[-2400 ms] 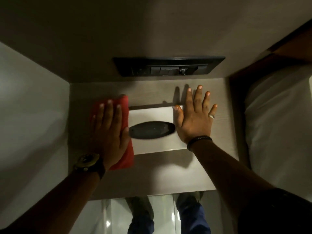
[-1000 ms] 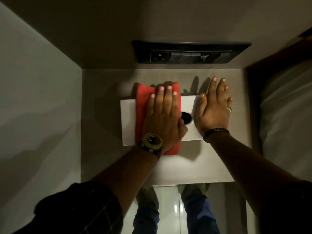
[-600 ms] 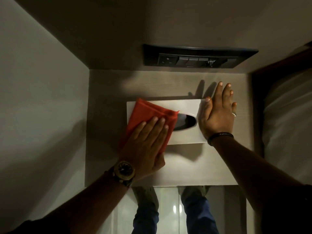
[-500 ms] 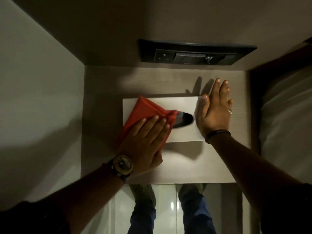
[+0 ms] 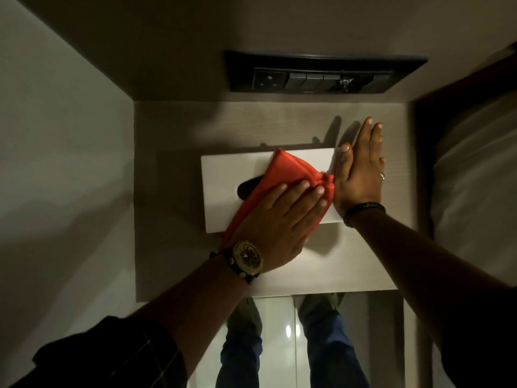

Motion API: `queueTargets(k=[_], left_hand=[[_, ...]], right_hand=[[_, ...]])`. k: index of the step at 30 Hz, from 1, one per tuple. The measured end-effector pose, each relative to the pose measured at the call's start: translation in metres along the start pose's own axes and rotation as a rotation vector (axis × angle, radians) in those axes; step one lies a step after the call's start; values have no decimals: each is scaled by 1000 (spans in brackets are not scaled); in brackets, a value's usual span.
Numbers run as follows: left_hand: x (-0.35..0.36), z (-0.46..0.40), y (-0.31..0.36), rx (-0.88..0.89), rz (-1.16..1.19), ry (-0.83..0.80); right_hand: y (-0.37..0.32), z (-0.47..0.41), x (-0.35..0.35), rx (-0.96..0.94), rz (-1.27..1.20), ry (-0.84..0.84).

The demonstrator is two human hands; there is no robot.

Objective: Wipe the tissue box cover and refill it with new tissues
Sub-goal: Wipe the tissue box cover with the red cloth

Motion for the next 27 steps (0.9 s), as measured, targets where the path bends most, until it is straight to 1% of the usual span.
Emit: queueTargets(k=[2, 5, 8, 12, 14, 16, 19, 24, 27], left_hand=[[0, 11, -15, -71, 12, -19], [-3, 47, -53, -267, -21, -54], [-6, 75, -77, -435, 24, -71], [-5, 67, -76, -646, 50, -50], [-2, 51, -86, -704, 16, -55], [0, 25, -102, -704, 4, -59], [-2, -14, -115, -617, 10, -67], [-7, -27, -106, -441, -95, -132], [-7, -40, -81, -311, -96, -151]], right_hand=[[0, 0, 0, -7, 13, -5], [1, -1, 2, -9, 8, -17], [1, -1, 1, -10, 8, -8], [3, 0, 1, -7, -12, -1], [5, 1, 3, 7, -60, 25], [8, 2, 3, 47, -100, 61], [9, 3, 2, 93, -93, 73], [7, 1, 3, 77, -100, 23], [6, -1, 3, 17, -109, -3]])
Point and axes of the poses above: each hand's wrist, its own z-axis away from the middle knuckle, its own x-axis out of the palm, y = z × x, the point moved 7 cm from there along -z, towards the middle knuckle, and after that the axes turned 10 degrees about -x, right-handed, at the moved point
